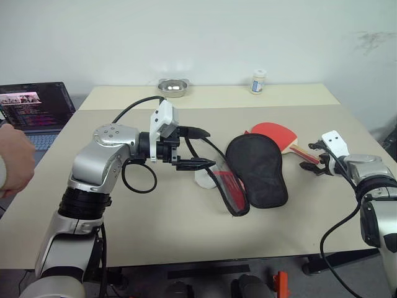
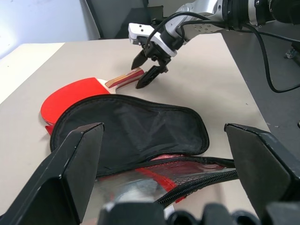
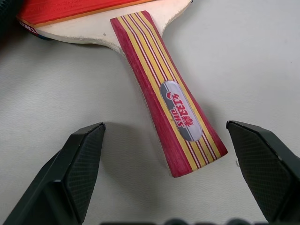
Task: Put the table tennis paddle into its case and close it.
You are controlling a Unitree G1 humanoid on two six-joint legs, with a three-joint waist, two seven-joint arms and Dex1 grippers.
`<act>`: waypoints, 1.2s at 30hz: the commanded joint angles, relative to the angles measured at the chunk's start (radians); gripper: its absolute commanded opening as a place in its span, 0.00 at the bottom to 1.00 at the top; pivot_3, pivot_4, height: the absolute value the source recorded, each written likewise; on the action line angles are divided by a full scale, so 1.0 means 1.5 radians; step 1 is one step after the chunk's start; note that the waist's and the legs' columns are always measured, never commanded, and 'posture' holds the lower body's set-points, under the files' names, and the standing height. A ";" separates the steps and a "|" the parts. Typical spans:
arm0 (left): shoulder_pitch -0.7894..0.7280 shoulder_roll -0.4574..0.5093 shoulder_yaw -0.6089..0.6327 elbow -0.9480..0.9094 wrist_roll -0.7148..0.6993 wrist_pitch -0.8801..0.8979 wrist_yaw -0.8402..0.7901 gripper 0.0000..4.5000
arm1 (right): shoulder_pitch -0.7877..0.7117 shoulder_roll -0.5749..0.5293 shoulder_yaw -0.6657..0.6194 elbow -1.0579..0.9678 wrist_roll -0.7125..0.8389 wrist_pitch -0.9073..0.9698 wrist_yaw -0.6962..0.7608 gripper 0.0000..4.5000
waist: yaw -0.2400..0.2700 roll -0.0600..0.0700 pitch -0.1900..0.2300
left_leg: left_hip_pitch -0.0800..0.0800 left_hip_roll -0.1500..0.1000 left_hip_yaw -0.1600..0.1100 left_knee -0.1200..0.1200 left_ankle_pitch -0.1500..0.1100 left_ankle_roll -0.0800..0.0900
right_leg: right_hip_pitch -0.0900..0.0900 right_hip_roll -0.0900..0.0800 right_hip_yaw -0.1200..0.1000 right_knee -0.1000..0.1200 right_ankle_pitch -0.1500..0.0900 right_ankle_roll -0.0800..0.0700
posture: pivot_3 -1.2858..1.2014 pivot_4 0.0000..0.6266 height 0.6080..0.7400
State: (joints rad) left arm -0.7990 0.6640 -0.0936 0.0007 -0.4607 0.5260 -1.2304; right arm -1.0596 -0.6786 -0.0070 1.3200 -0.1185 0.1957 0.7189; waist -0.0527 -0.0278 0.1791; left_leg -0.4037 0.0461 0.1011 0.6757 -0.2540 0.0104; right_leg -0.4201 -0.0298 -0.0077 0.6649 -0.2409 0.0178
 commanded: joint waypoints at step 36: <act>-0.023 -0.057 -0.001 0.031 0.004 -0.038 0.007 1.00 | 0.529 -0.113 -0.193 -0.920 0.132 0.546 -0.008 0.32 | 0.021 0.001 0.000 | -0.003 0.000 -0.003 0.001 -0.001 -0.001 | -0.001 0.000 -0.002 0.000 -0.002 0.004 | 0.52 0.24 1.00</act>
State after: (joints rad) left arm -0.8071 0.5814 -0.1049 0.0524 -0.4574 0.4905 -1.2131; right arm -0.2669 -0.8312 -0.2350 -0.0382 0.0817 0.9946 0.7510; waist -0.0212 -0.0256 0.1788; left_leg -0.4073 0.0457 0.0964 0.6769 -0.2547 0.0096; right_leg -0.4211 -0.0298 -0.0115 0.6649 -0.2438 0.0232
